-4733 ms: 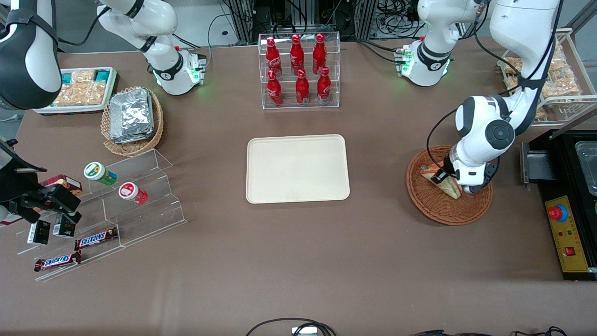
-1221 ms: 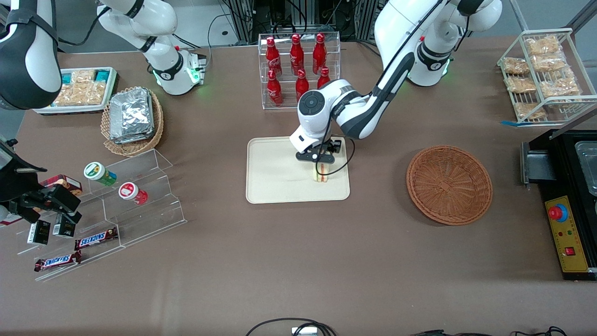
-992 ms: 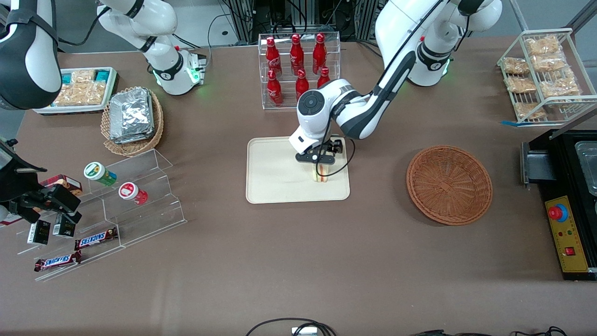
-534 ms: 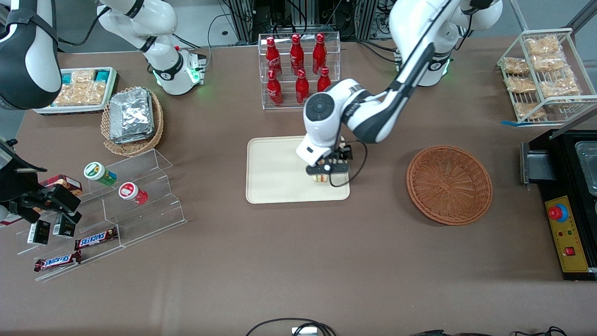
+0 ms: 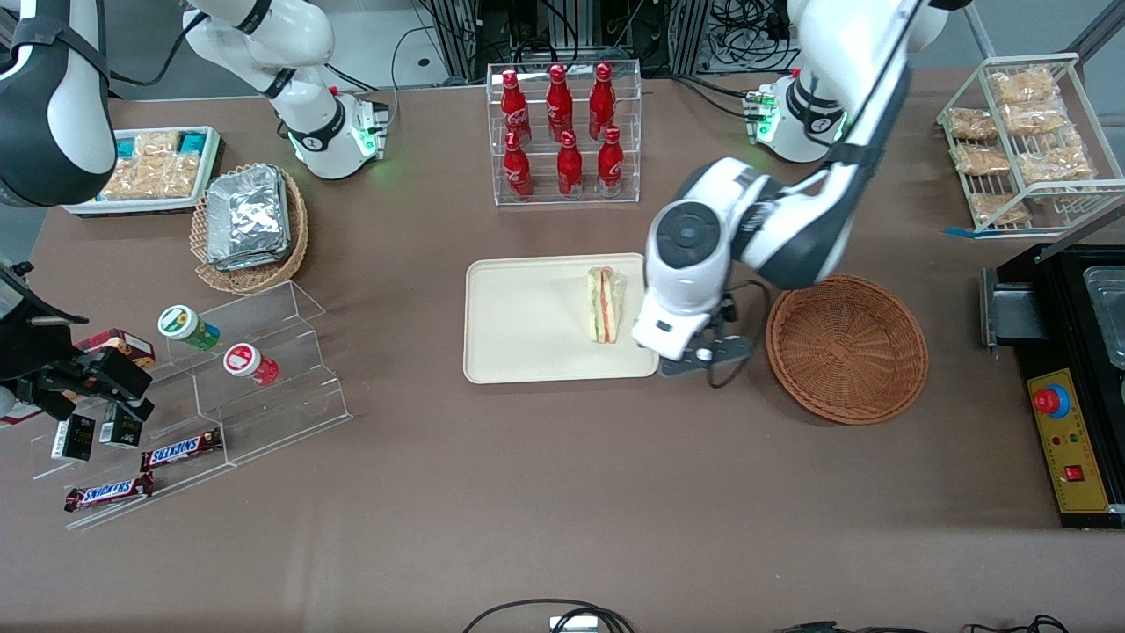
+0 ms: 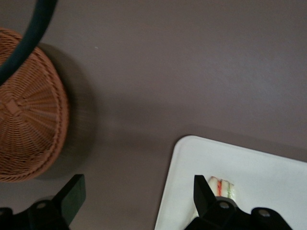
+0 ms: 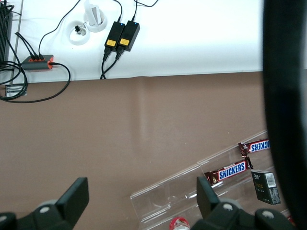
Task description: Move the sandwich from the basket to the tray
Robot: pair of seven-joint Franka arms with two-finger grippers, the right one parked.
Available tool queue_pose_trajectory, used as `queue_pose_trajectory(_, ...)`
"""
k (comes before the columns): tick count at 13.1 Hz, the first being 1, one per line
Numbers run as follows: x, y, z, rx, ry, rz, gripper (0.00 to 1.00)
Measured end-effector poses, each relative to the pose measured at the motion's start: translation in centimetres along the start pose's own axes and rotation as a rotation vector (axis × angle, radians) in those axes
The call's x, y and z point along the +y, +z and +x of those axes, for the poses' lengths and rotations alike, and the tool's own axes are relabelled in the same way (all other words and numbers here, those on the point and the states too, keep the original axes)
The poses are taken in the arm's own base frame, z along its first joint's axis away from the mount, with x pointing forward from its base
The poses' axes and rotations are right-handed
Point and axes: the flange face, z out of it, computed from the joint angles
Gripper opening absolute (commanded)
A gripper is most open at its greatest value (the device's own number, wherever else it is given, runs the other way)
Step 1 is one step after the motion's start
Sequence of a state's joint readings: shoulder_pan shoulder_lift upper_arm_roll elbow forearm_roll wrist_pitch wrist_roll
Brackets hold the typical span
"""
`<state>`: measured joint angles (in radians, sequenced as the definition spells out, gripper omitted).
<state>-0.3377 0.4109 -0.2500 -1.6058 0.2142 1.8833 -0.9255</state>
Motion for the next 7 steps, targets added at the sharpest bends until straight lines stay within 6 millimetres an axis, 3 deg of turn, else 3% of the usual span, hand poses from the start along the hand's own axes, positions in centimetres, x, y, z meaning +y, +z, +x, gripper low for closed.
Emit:
queue_pose_trajectory(3,-4.0,-1.3,3.3,0.004,-0.079,-0.005,1.0)
queue_pose_trajectory(7,-9.7,-3.2,6.3,-0.009,-0.126,0.015,1.0)
